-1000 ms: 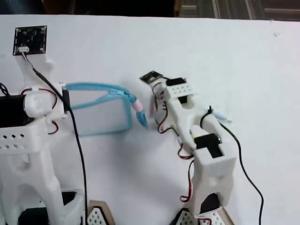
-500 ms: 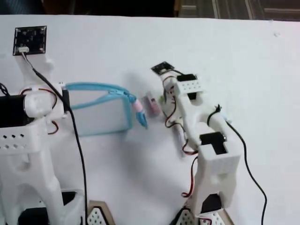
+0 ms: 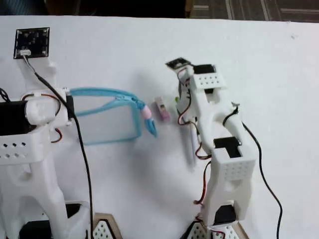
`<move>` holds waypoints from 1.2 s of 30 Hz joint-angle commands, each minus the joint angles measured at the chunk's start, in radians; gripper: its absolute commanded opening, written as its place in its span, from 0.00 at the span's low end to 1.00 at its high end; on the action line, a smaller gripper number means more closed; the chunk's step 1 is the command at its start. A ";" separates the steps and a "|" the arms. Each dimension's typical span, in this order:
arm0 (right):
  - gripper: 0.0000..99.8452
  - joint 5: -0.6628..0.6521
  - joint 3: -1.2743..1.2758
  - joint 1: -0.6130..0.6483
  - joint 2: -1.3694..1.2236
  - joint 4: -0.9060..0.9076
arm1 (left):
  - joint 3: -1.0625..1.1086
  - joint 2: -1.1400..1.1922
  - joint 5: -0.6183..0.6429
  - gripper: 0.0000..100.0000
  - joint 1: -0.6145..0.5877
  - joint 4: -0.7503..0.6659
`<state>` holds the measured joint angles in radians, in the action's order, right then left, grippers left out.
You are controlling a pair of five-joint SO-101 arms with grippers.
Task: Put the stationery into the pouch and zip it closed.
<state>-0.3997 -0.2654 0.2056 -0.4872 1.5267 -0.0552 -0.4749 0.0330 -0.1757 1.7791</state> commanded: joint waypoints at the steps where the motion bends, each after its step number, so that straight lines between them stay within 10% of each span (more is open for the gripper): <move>1: 0.02 0.034 -0.153 -0.001 0.010 0.085 | -0.012 0.015 0.003 0.02 -0.008 0.002; 17: 0.02 0.241 -0.658 0.001 0.016 0.239 | -0.012 0.015 0.003 0.02 -0.008 0.002; 36: 0.02 0.427 -0.678 0.191 0.509 0.234 | -0.012 0.015 0.003 0.02 -0.008 0.002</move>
<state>-0.0115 -0.9114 0.3590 -0.0468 1.7461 -0.0552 -0.4749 0.0330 -0.1757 1.7791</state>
